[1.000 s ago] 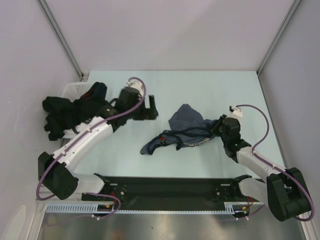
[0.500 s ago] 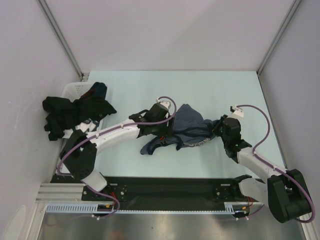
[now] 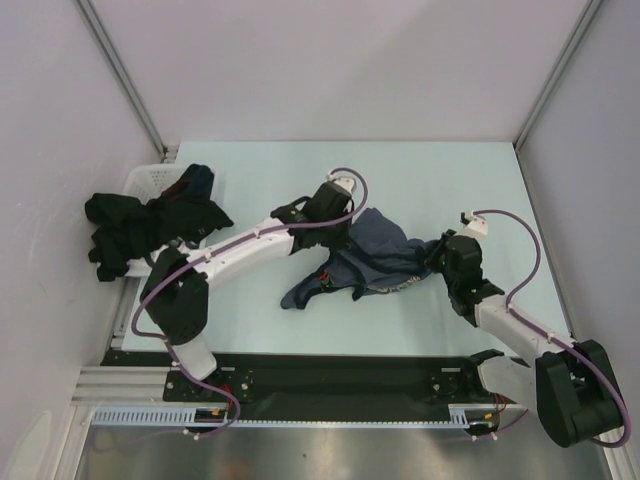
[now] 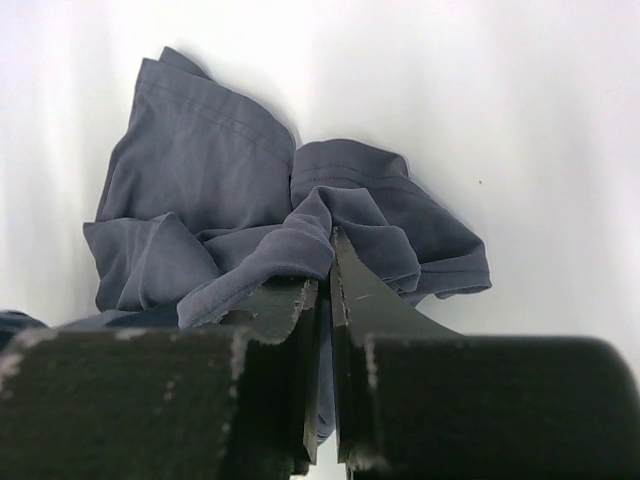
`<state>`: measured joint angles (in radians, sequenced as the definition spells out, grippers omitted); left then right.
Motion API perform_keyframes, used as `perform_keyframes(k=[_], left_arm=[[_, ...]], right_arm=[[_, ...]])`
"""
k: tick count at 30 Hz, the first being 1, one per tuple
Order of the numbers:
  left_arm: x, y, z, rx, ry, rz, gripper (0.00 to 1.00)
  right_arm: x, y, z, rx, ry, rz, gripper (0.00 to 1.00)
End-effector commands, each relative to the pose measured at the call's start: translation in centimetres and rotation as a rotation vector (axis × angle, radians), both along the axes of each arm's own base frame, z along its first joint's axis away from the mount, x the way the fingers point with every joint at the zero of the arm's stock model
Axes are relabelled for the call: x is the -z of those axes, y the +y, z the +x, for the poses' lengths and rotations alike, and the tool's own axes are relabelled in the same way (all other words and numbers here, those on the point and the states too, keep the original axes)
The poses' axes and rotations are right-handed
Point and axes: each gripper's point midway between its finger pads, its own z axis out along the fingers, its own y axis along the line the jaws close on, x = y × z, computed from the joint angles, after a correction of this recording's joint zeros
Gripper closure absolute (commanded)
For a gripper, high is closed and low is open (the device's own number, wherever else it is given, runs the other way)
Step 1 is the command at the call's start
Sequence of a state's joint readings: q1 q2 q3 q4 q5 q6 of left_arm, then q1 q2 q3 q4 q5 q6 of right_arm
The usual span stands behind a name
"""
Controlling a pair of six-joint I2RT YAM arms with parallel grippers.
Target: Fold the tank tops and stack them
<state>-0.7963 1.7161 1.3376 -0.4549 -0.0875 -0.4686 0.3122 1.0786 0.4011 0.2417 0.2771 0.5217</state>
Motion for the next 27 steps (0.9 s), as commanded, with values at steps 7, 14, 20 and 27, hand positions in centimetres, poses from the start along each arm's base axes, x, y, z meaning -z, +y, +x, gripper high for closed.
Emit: perform_keyframes(k=[7, 14, 20, 27], left_arm=[[-18.2, 12.8, 5.9, -0.290, -0.296, -0.209, 1.00], [-23.9, 22.6, 2.4, -0.503, -0.461, -0.166, 1.00], [-20.2, 28.3, 2.4, -0.638, -0.401, -0.132, 1.00], [-17.0, 31.3, 2.9, -0.759, -0.362, -0.144, 1.00]], right_arm=[[-4.4, 3.4, 0.2, -0.193, -0.153, -0.019, 0.79], [-6.7, 11.5, -0.9, -0.537, -0.171, -0.122, 0.25], [-4.6, 10.0, -0.2, -0.460, -0.090, -0.144, 0.20], [-1.1, 4.8, 1.0, -0.266, 0.049, -0.098, 0.20]])
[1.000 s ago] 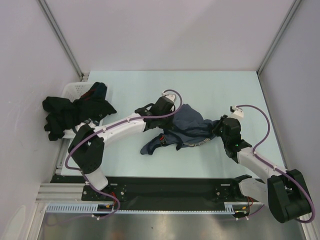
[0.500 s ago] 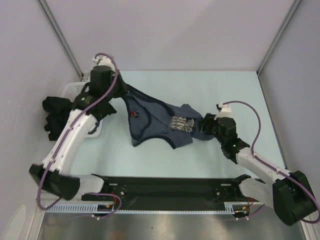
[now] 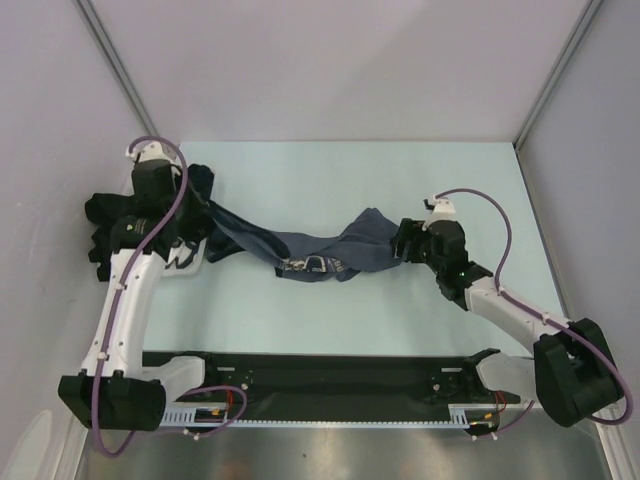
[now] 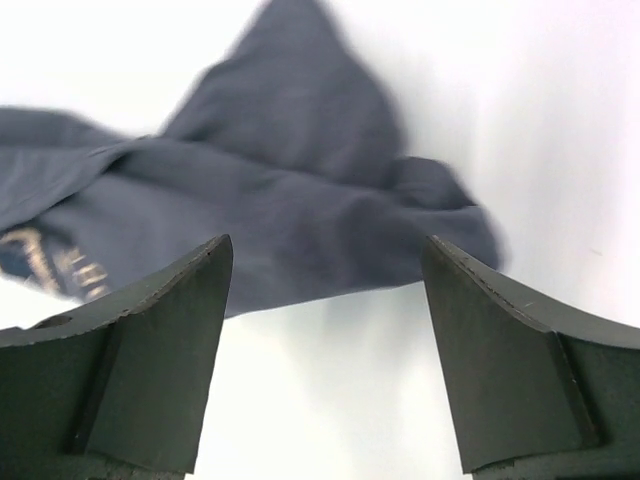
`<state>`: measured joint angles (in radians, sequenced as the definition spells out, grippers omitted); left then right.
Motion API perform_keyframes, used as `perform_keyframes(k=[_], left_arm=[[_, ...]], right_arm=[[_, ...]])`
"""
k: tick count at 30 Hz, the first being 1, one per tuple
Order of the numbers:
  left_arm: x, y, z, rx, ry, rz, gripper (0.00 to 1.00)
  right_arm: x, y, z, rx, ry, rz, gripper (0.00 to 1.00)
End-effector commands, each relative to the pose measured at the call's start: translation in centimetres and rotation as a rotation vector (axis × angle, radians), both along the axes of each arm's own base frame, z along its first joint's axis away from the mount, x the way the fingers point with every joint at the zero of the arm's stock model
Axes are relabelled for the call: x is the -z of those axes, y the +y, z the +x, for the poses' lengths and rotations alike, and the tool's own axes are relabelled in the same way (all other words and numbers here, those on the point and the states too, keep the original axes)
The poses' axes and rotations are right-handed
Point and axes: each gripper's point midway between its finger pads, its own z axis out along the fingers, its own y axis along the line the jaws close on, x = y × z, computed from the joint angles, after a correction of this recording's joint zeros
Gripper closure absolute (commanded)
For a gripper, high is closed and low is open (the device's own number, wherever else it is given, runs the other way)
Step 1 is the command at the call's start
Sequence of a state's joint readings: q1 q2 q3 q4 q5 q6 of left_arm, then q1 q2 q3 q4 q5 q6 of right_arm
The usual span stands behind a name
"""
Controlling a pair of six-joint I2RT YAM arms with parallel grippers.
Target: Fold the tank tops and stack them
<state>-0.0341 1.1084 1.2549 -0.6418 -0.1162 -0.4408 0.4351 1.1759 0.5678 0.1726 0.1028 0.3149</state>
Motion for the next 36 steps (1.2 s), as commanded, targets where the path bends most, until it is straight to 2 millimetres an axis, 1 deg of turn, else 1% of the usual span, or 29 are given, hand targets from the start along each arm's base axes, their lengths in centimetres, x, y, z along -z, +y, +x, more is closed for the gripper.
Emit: perform_keyframes(k=[1, 2, 3, 4, 5, 6, 7, 8, 10, 11, 12, 13, 15, 16, 17, 18, 19, 21, 22, 23, 25, 26, 27, 28, 30, 31, 34, 35, 36], left_arm=[[-0.4, -0.5, 0.2, 0.025, -0.040, -0.037, 1.00], [0.0, -0.7, 0.3, 0.037, -0.040, -0.041, 0.99], [0.3, -1.0, 0.3, 0.048, -0.036, -0.049, 0.94], [0.3, -1.5, 0.2, 0.079, -0.040, -0.059, 0.85], [0.8, -2.9, 0.1, 0.147, -0.043, -0.087, 0.64], [1.1, -3.6, 0.0, 0.182, -0.044, -0.094, 0.53], [1.4, -4.1, -0.2, 0.199, -0.040, -0.097, 0.38], [2.1, -5.1, -0.5, 0.217, -0.022, -0.080, 0.32], [2.9, -6.4, -1.1, 0.247, 0.001, -0.056, 0.26], [3.7, -7.3, -1.7, 0.262, 0.025, -0.031, 0.23], [4.2, -7.8, -2.1, 0.269, 0.042, -0.031, 0.22], [4.6, -8.4, -2.5, 0.286, 0.048, -0.035, 0.23], [6.3, -11.0, -3.9, 0.363, 0.071, -0.044, 0.22], [6.1, -11.0, -3.8, 0.360, 0.061, -0.051, 0.22], [7.2, -12.3, -4.6, 0.401, 0.082, -0.051, 0.22], [7.8, -12.9, -4.9, 0.414, 0.095, -0.051, 0.22], [9.1, -14.2, -5.7, 0.455, 0.123, -0.044, 0.22], [11.0, -15.5, -6.1, 0.485, 0.170, -0.035, 0.22], [11.6, -16.1, -6.1, 0.498, 0.177, -0.035, 0.23], [12.8, -16.7, -6.6, 0.513, 0.203, -0.037, 0.24], [14.4, -17.4, -6.2, 0.522, 0.236, -0.039, 0.26], [14.9, -17.4, -6.0, 0.512, 0.246, -0.037, 0.26], [15.3, -17.3, -5.7, 0.499, 0.249, -0.029, 0.27], [15.9, -17.3, -5.0, 0.479, 0.257, -0.016, 0.27], [16.2, -17.3, -4.3, 0.458, 0.267, -0.004, 0.28], [16.6, -17.4, -3.7, 0.444, 0.281, 0.010, 0.29], [17.2, -17.2, -2.8, 0.416, 0.299, 0.038, 0.32], [18.2, -17.1, -2.5, 0.407, 0.324, 0.058, 0.32], [18.6, -17.1, -2.4, 0.403, 0.335, 0.065, 0.33]], right_arm=[[1.5, -2.8, 0.6, 0.117, 0.062, 0.017, 0.18], [1.7, -3.1, 0.7, 0.133, 0.074, 0.027, 0.18], [1.8, -3.6, 0.8, 0.149, 0.079, 0.032, 0.17], [1.9, -3.8, 0.9, 0.155, 0.082, 0.037, 0.16], [2.2, -3.7, 0.9, 0.150, 0.089, 0.043, 0.16], [2.1, -3.6, 0.9, 0.147, 0.088, 0.053, 0.17], [2.2, -3.6, 1.0, 0.146, 0.093, 0.057, 0.18], [2.4, -3.6, 1.0, 0.146, 0.098, 0.058, 0.18], [2.8, -3.6, 1.1, 0.149, 0.114, 0.054, 0.23], [2.8, -3.5, 1.1, 0.148, 0.118, 0.056, 0.25], [3.3, -3.6, 1.1, 0.148, 0.135, 0.048, 0.31], [3.5, -3.6, 1.1, 0.149, 0.143, 0.047, 0.35], [4.0, -3.7, 0.9, 0.158, 0.163, 0.044, 0.41], [4.0, -3.7, 0.9, 0.160, 0.166, 0.043, 0.41], [4.1, -3.8, 0.8, 0.165, 0.167, 0.039, 0.41], [4.1, -4.1, 0.7, 0.176, 0.169, 0.036, 0.40], [3.8, -4.2, 0.7, 0.180, 0.159, 0.038, 0.39], [3.7, -4.4, 0.6, 0.188, 0.152, 0.036, 0.39], [3.6, -4.5, 0.6, 0.192, 0.148, 0.036, 0.39], [3.3, -4.5, 0.6, 0.195, 0.137, 0.039, 0.39], [3.4, -4.6, 0.5, 0.197, 0.136, 0.037, 0.40], [3.2, -4.7, 0.5, 0.199, 0.129, 0.038, 0.41], [3.1, -4.6, 0.4, 0.197, 0.125, 0.042, 0.47], [3.1, -4.7, 0.4, 0.200, 0.121, 0.045, 0.50], [3.0, -4.7, 0.4, 0.200, 0.115, 0.047, 0.52], [2.9, -4.7, 0.4, 0.201, 0.113, 0.047, 0.52], [3.2, -4.6, 0.3, 0.197, 0.121, 0.045, 0.53], [3.2, -4.7, 0.3, 0.197, 0.121, 0.045, 0.53], [3.2, -4.6, 0.3, 0.195, 0.123, 0.044, 0.53]])
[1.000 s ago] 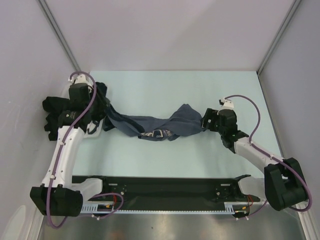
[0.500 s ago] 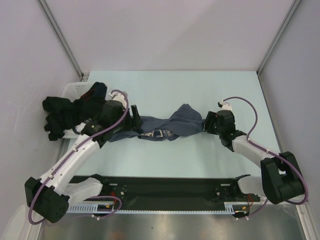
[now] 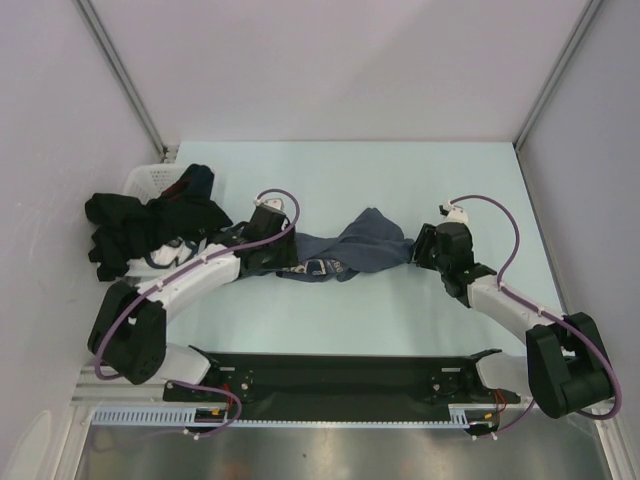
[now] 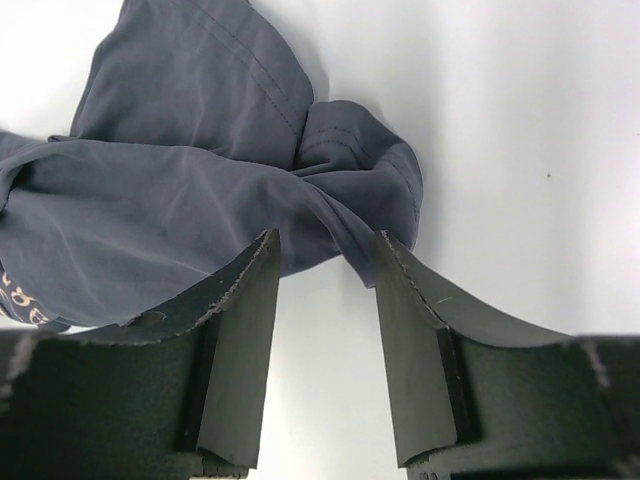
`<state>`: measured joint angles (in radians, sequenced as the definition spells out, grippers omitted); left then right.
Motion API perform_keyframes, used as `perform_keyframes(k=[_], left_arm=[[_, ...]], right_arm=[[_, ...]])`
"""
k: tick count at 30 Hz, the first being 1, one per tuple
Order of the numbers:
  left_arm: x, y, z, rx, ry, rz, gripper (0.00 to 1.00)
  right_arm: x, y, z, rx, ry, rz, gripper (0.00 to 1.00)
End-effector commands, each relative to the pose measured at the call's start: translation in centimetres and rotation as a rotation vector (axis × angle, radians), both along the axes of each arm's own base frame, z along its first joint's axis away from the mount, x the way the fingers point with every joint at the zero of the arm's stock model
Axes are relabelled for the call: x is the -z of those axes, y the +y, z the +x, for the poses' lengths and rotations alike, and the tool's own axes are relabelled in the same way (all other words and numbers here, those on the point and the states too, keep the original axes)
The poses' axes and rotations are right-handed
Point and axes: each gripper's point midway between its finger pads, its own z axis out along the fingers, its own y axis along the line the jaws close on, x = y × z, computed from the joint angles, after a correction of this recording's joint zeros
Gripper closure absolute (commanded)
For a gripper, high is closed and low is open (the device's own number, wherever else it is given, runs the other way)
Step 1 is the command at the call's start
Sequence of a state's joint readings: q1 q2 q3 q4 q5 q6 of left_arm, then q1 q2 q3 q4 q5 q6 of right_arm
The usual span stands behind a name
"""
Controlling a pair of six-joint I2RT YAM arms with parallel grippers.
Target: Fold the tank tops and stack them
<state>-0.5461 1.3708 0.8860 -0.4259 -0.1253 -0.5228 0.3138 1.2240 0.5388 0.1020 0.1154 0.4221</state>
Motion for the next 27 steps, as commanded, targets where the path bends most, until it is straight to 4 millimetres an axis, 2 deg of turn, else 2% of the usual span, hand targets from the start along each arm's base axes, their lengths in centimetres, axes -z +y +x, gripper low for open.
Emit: perform_keyframes(k=[1, 3, 9, 11, 14, 15, 16, 17, 18, 19, 20, 21, 23, 25, 26, 27], left_arm=[[-1.3, -0.6, 2.8, -0.040, -0.068, -0.001, 0.35], [-0.2, -0.7, 2.9, -0.041, -0.044, 0.008, 0.36], [0.4, -0.5, 4.1, -0.081, -0.067, 0.020, 0.46], [1.2, -0.3, 4.6, -0.088, -0.043, 0.035, 0.48], [2.5, 0.5, 4.6, -0.119, -0.014, 0.045, 0.48], [2.4, 0.2, 4.8, -0.117, -0.023, 0.022, 0.48], [2.9, 0.1, 4.5, -0.113, -0.010, 0.010, 0.48], [3.0, 0.0, 4.4, -0.108, -0.009, -0.002, 0.51], [3.0, -0.3, 4.5, -0.099, -0.016, -0.018, 0.59], [3.1, -0.6, 4.4, -0.086, -0.009, -0.034, 0.67], [3.0, -0.6, 4.4, -0.082, -0.013, -0.038, 0.77], [2.8, -0.6, 4.5, -0.080, -0.020, -0.039, 0.99], [1.5, 0.0, 4.9, -0.097, -0.060, -0.028, 1.00], [0.2, 1.1, 5.2, -0.118, -0.089, -0.021, 1.00], [-0.5, 1.4, 5.3, -0.124, -0.103, -0.028, 1.00], [-2.0, 1.9, 5.1, -0.130, -0.128, -0.042, 1.00]], right_arm=[[-0.8, -0.2, 0.4, 0.014, -0.033, 0.009, 0.53], [-0.9, -0.1, 0.4, 0.014, -0.036, 0.010, 0.53], [-1.1, 0.0, 0.4, 0.009, -0.042, 0.017, 0.53], [-0.9, 0.0, 0.3, 0.007, -0.037, 0.017, 0.53], [-0.8, 0.2, 0.3, -0.002, -0.032, 0.019, 0.48], [-0.8, 0.3, 0.3, -0.006, -0.032, 0.018, 0.41], [-0.8, 0.4, 0.3, -0.011, -0.030, 0.022, 0.39], [-0.6, 0.4, 0.4, -0.015, -0.026, 0.022, 0.39], [-0.6, 0.6, 0.4, -0.023, -0.025, 0.024, 0.39], [-0.5, 0.8, 0.4, -0.030, -0.023, 0.025, 0.42], [-0.2, 0.9, 0.4, -0.034, -0.012, 0.021, 0.54], [-0.2, 0.9, 0.4, -0.035, -0.010, 0.019, 0.60], [0.2, 0.8, 0.4, -0.031, 0.007, 0.011, 0.73], [0.1, 0.8, 0.5, -0.030, 0.007, 0.009, 0.80], [0.2, 0.8, 0.4, -0.031, 0.008, 0.008, 0.92], [-0.1, 0.7, 0.5, -0.028, 0.000, 0.009, 0.96]])
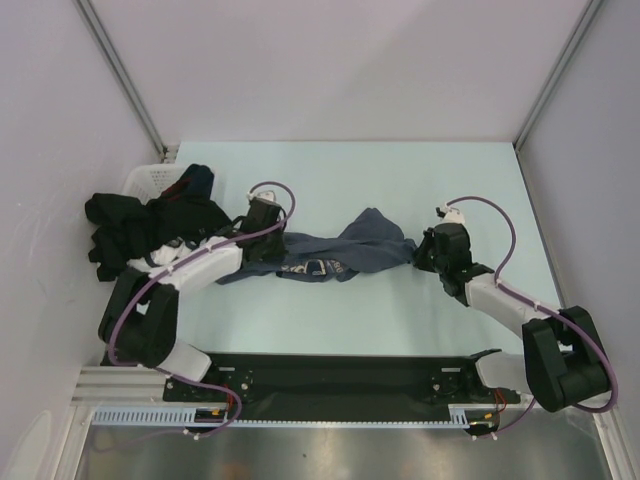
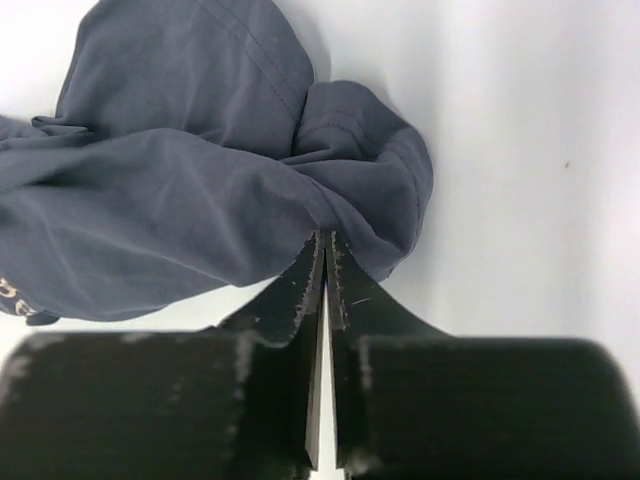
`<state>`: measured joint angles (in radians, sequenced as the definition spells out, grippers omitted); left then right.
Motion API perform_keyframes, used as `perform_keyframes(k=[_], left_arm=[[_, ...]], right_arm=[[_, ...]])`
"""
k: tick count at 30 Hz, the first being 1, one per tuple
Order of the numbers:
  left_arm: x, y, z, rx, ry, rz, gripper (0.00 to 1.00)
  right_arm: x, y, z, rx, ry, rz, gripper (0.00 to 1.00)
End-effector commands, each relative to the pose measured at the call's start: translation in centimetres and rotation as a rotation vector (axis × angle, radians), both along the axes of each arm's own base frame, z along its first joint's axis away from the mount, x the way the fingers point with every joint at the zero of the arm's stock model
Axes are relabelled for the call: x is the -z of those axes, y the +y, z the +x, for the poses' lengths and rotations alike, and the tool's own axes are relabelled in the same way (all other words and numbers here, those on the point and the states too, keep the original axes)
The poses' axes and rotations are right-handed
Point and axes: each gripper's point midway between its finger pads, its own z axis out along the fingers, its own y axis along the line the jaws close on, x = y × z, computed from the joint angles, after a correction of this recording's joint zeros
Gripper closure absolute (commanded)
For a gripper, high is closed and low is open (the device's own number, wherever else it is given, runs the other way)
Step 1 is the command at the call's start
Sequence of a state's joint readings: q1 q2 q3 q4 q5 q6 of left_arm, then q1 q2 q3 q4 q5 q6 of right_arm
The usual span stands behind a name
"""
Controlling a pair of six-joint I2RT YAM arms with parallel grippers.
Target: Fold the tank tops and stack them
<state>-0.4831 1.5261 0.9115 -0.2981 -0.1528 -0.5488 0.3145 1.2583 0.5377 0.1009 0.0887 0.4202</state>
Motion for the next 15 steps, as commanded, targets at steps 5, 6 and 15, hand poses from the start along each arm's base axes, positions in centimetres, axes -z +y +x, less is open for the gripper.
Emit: perform_keyframes(k=[5, 6, 15], left_arm=[[-9.0, 4.3, 1.0, -0.085, -0.217, -0.059, 1.00], [-10.1, 4.8, 0.6, -0.094, -0.244, -0.060, 1.00], [-14.5, 7.6, -1.1, -0.167, -0.363, -0.075, 1.00]], right_arm=[[-2.1, 0.4, 0.4, -0.006, -0.069, 0.022, 1.00], [-2.2, 0.4, 0.2, -0.008, -0.074, 0.024, 1.00], [-2.9, 1.8, -3.0, -0.047, -0.063, 0.093, 0.67]])
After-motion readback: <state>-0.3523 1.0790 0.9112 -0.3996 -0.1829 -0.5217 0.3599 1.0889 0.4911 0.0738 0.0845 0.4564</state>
